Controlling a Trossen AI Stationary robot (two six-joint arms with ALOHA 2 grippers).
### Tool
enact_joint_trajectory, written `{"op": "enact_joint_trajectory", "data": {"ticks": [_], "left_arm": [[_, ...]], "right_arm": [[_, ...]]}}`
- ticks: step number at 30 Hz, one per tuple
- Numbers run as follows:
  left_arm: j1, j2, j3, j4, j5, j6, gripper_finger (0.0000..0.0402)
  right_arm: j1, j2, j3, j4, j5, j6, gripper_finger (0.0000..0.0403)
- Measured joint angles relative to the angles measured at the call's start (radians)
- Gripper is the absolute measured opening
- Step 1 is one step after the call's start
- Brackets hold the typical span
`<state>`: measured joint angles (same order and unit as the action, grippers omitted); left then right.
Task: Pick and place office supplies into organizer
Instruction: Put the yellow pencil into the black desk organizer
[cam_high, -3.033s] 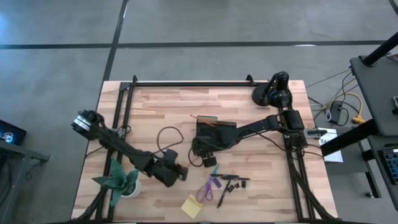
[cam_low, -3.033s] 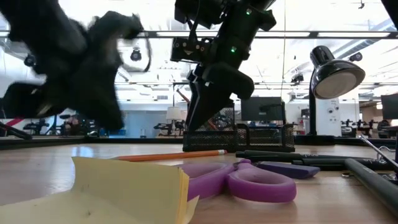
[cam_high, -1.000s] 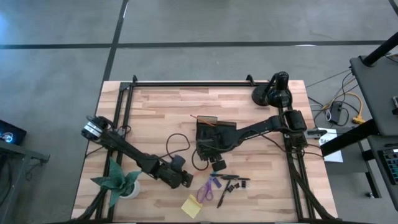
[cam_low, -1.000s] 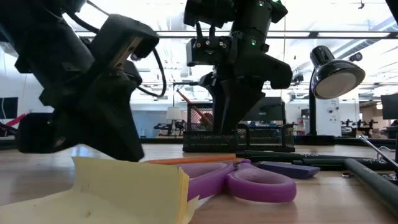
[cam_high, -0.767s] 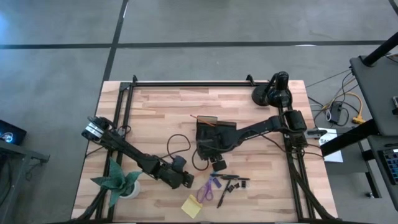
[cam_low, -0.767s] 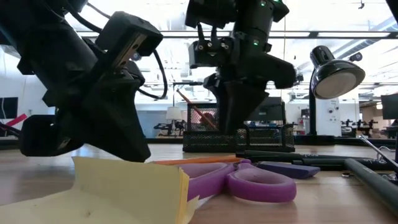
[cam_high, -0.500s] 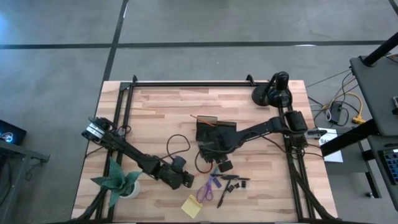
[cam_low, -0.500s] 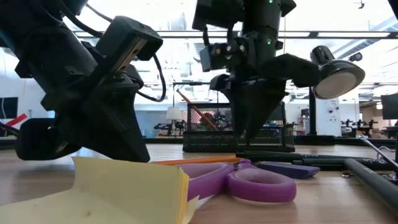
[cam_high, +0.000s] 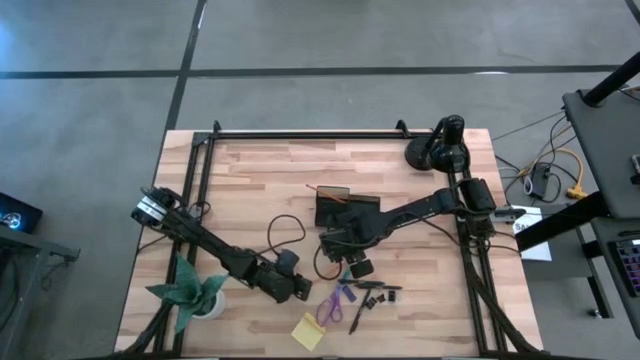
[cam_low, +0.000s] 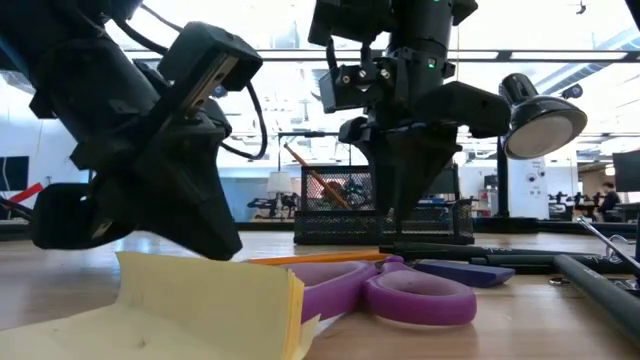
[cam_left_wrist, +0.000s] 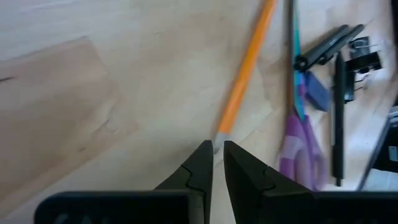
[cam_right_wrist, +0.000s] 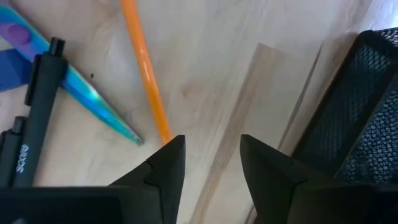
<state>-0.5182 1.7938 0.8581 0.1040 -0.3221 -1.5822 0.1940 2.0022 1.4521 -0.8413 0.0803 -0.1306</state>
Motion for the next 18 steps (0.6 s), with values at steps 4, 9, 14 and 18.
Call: {"op": "enact_joint_trajectory", "data": {"ticks": [4, 9, 14, 18], "left_arm": [[0.0, -0.003, 0.0, 0.01, -0.005, 0.001, 0.0024], [0.0, -0.001, 0.0, 0.031, -0.008, 0.023, 0.0024], [0.001, -0.001, 0.002, 0.054, -0.012, 0.045, 0.0024], [0.002, 0.011, 0.002, 0.061, -0.016, 0.045, 0.0024]], "right_arm": [[0.0, 0.0, 0.0, 0.018, 0.0, 0.008, 0.0141], [0.0, 0.0, 0.0, 0.019, 0.0, 0.027, 0.0144], [0.0, 0.0, 0.0, 0.022, 0.0, 0.029, 0.0145], [0.0, 0.0, 0.0, 0.023, -0.001, 0.042, 0.0143]]}}
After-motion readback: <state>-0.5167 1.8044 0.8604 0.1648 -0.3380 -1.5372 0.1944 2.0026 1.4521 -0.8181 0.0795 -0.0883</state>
